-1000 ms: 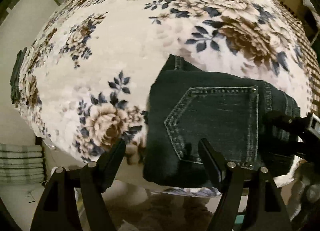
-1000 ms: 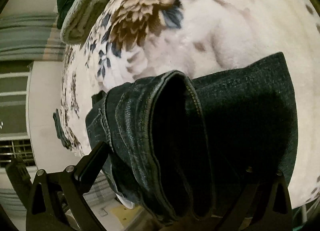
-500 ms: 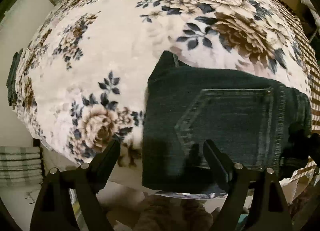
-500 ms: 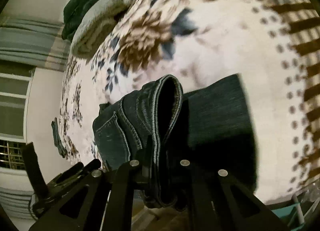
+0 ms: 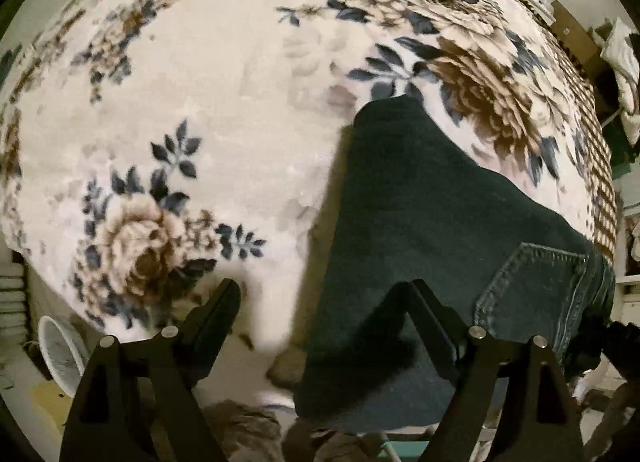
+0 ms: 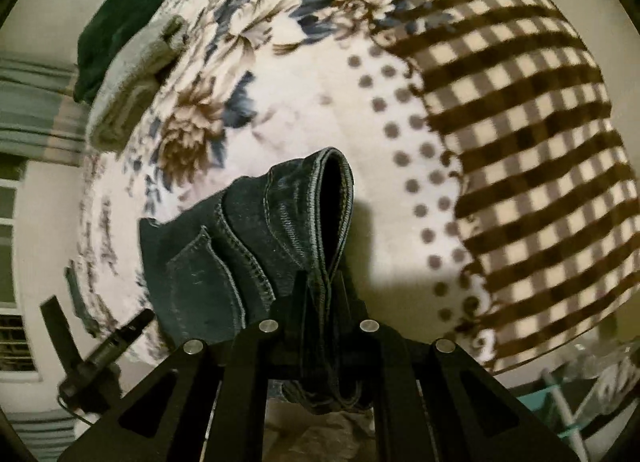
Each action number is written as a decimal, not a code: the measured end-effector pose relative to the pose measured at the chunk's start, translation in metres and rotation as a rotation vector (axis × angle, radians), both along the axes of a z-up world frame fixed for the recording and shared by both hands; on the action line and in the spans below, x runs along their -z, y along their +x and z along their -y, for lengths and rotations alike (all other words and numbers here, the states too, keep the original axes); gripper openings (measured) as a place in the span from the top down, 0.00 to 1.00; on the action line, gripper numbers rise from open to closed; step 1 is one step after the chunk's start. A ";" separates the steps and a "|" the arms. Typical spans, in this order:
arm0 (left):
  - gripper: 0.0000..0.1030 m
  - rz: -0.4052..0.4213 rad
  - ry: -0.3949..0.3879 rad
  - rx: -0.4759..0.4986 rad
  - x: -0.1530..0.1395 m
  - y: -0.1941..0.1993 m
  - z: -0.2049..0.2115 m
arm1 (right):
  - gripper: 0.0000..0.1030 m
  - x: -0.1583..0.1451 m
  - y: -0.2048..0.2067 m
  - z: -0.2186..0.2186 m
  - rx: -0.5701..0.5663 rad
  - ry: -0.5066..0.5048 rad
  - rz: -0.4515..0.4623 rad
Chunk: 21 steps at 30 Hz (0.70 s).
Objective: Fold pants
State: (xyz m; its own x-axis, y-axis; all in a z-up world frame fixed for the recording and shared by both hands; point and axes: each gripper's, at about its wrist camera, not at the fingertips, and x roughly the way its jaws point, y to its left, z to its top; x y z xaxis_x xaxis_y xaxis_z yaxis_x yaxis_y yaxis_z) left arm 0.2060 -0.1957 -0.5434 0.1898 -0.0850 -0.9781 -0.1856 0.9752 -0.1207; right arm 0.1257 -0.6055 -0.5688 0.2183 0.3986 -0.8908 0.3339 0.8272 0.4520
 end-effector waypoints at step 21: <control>0.18 -0.030 -0.311 -0.058 0.012 0.091 -0.025 | 0.90 0.005 -0.021 0.021 0.191 -0.108 -0.084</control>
